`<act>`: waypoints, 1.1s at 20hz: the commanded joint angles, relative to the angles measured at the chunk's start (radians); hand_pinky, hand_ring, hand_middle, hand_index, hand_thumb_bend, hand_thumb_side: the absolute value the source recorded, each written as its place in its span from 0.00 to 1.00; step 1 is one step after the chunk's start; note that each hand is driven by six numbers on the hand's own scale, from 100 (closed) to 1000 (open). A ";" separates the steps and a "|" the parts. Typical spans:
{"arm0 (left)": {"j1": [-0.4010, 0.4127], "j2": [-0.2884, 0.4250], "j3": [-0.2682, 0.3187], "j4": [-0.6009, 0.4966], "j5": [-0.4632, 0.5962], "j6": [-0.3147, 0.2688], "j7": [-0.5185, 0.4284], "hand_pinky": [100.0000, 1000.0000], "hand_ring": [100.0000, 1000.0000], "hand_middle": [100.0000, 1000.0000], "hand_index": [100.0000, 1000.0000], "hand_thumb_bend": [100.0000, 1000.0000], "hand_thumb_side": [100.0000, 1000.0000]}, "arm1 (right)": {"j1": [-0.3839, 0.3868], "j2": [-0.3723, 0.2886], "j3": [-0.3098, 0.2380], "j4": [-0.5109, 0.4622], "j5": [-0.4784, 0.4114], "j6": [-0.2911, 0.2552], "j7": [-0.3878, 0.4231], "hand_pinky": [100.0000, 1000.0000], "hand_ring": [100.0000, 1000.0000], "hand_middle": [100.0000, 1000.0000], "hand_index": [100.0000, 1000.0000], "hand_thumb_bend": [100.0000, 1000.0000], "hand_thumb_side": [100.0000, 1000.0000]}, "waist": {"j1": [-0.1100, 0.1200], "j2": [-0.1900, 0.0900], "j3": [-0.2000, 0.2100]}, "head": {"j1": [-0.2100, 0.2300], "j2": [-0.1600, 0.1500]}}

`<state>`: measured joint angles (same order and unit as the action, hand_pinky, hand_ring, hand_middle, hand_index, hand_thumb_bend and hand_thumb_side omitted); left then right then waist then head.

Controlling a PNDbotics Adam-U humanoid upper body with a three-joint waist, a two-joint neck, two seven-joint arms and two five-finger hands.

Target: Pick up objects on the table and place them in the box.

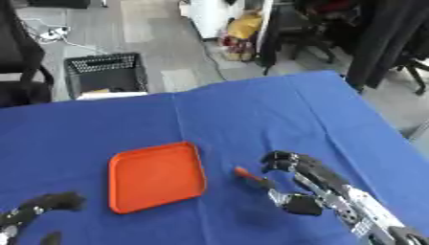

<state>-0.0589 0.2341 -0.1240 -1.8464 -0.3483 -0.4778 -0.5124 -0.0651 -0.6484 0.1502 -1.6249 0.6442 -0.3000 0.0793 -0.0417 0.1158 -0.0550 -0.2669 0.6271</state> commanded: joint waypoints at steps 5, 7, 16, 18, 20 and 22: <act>-0.008 -0.003 0.000 -0.013 -0.002 -0.002 -0.002 0.90 0.78 0.84 1.00 0.00 0.67 | -0.013 -0.026 0.001 0.002 0.028 0.011 0.033 0.68 0.76 0.78 0.71 0.00 0.70 | -0.001 -0.007 0.001 | -0.008 -0.004; -0.008 -0.003 -0.001 -0.013 -0.001 -0.002 -0.002 0.90 0.78 0.84 1.00 0.00 0.67 | -0.014 -0.028 0.003 0.002 0.035 0.013 0.047 0.69 0.77 0.78 0.72 0.00 0.70 | -0.002 -0.008 0.002 | -0.008 -0.004; -0.008 -0.003 -0.001 -0.013 0.000 -0.002 -0.002 0.90 0.78 0.84 1.00 0.00 0.67 | -0.017 -0.031 0.004 0.002 0.045 0.017 0.072 0.70 0.77 0.79 0.72 0.00 0.71 | -0.002 -0.008 0.003 | -0.009 -0.005; -0.008 -0.003 -0.001 -0.013 0.000 -0.002 -0.003 0.90 0.78 0.84 1.00 0.00 0.67 | -0.020 -0.033 0.004 0.002 0.046 0.018 0.072 0.70 0.77 0.79 0.72 0.00 0.70 | -0.002 -0.008 0.003 | -0.009 -0.005; -0.008 -0.003 -0.001 -0.013 0.000 -0.001 -0.003 0.90 0.78 0.84 1.00 0.00 0.67 | -0.025 -0.035 0.001 0.000 0.048 0.020 0.071 0.70 0.77 0.79 0.72 0.00 0.69 | -0.003 -0.009 0.004 | -0.009 -0.005; -0.008 -0.003 -0.001 -0.013 0.000 -0.001 -0.003 0.90 0.78 0.84 1.00 0.00 0.67 | -0.029 -0.037 -0.002 -0.002 0.049 0.021 0.069 0.70 0.77 0.79 0.72 0.00 0.68 | -0.003 -0.009 0.004 | -0.008 -0.005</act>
<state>-0.0590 0.2341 -0.1241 -1.8463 -0.3483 -0.4773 -0.5131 -0.0814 -0.6500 0.1607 -1.6166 0.6882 -0.2809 0.1494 -0.0442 0.1159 -0.0523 -0.2691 0.6271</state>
